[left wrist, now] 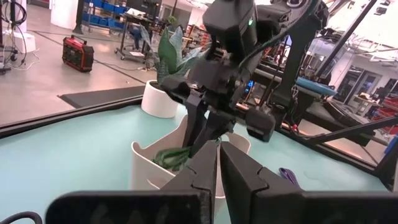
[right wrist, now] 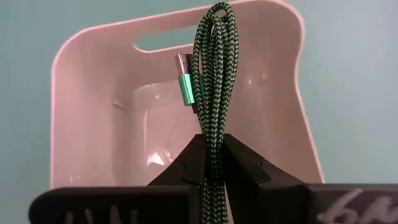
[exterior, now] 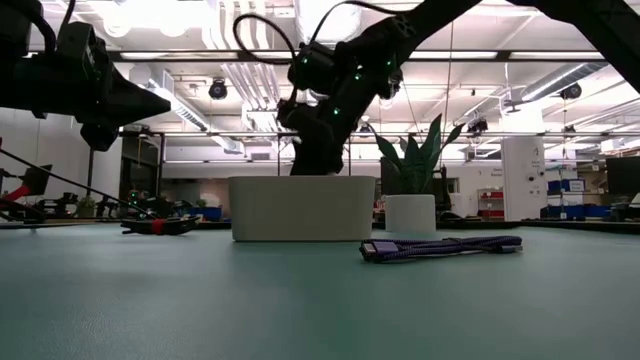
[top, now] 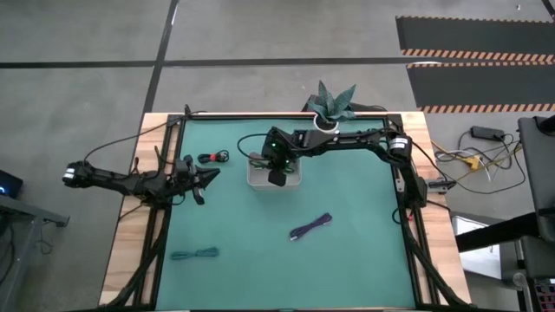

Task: Pick and place USB-C Cables
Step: Put the green charger cable into the white bin

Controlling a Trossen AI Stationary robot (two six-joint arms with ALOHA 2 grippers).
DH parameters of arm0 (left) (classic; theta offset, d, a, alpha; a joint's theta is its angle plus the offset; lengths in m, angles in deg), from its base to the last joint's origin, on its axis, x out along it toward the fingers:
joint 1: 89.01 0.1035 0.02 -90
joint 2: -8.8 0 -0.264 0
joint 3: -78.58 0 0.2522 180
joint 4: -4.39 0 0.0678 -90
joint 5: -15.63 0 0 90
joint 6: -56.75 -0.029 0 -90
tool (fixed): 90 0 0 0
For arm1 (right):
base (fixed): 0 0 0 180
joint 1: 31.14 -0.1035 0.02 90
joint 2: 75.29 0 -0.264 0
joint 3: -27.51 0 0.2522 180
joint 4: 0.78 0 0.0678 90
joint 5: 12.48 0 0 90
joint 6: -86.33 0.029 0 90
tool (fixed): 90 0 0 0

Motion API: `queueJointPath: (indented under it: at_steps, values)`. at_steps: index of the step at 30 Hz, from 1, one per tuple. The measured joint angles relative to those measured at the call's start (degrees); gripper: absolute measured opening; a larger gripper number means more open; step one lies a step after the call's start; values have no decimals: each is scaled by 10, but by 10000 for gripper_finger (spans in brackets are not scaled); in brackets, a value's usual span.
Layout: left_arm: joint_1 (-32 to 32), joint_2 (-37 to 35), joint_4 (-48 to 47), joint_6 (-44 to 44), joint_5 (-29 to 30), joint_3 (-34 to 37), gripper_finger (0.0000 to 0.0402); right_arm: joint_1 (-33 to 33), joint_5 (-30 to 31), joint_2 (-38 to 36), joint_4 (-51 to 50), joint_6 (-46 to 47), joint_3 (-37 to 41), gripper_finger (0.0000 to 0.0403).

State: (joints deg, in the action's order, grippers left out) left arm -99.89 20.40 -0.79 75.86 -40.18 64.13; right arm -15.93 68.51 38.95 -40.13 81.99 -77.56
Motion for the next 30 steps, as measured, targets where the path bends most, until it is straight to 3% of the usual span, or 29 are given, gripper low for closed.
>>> queueJointPath:
  at_steps: [30]
  values:
    - [0, 0, 0, 0, 4, 0, 6, 0, 1, 23, -16, -33, 1, 29]
